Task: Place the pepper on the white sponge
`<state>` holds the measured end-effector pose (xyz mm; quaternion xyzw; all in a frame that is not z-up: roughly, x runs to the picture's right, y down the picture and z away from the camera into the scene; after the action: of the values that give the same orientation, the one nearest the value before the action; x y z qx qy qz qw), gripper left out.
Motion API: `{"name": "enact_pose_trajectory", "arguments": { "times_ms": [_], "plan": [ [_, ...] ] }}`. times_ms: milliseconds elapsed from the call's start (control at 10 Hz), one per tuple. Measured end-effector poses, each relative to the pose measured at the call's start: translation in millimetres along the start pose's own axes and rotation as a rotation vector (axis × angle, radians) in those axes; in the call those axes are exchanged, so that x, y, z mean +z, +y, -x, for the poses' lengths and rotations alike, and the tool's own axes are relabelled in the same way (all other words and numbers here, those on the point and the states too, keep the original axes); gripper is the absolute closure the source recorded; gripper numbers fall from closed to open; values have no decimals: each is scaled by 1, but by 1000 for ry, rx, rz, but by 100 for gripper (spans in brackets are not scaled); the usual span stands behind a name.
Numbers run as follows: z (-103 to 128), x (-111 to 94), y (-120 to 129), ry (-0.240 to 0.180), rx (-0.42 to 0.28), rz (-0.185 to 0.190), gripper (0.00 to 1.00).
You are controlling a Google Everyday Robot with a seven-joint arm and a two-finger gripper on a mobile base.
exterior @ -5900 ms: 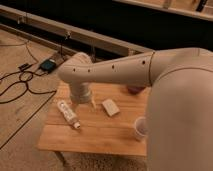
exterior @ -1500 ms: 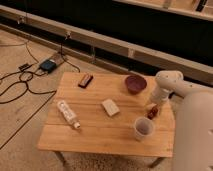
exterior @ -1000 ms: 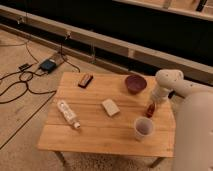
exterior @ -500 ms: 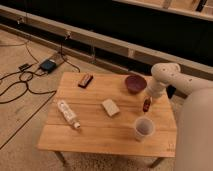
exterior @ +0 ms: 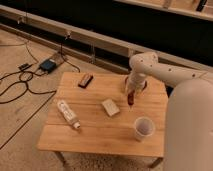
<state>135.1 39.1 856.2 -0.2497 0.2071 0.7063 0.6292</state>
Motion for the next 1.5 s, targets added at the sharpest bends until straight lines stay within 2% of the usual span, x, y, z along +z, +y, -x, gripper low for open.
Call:
{"name": "enact_pose_trajectory", "arguments": {
  "times_ms": [300,600,900,1300,1400,1500],
  "plan": [
    [-5,20,41,59,-103,24,100],
    [-12,38,64,107,-163,45,100],
    [-20,54,78,152,-199,60,100],
    [-25,64,87,186,-224,73,100],
    [-25,65,88,191,-230,74,96],
    [-26,66,90,197,-238,75,86]
  ]
}}
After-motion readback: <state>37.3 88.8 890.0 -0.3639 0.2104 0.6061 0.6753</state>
